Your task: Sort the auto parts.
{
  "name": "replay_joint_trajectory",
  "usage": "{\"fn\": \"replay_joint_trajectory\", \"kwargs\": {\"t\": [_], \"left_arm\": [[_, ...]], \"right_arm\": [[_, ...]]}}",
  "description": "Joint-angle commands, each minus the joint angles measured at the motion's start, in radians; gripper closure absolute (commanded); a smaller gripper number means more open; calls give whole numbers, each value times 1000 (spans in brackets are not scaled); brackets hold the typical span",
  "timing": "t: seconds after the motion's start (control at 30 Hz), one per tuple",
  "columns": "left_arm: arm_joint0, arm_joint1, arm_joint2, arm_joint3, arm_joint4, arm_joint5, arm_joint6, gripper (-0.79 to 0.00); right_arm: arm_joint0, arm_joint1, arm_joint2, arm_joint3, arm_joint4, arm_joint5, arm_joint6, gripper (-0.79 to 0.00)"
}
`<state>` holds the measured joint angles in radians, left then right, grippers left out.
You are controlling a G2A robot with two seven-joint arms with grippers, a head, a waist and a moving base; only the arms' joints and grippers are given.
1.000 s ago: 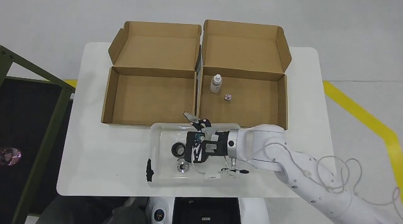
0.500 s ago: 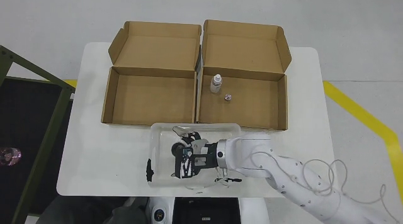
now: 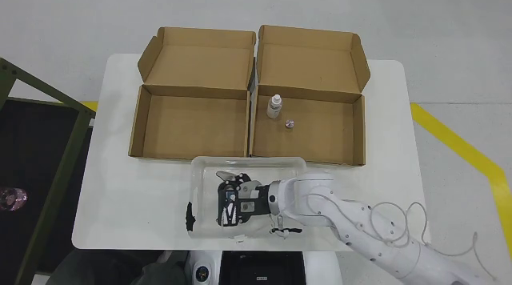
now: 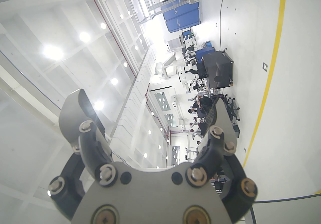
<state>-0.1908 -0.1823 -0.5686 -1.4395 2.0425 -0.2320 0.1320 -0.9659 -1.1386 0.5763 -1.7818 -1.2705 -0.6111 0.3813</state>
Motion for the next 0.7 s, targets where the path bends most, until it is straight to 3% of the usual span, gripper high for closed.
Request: {"fn": "replay_joint_trajectory", "kwargs": {"t": [0.0, 0.67], "left_arm": [[0, 0, 0, 0, 0, 0, 0, -785], [0, 0, 0, 0, 0, 0, 0, -785]], "right_arm": [[-2, -3, 1, 9, -2, 4, 2, -646], [-12, -24, 34, 82, -22, 33, 5, -600]]}}
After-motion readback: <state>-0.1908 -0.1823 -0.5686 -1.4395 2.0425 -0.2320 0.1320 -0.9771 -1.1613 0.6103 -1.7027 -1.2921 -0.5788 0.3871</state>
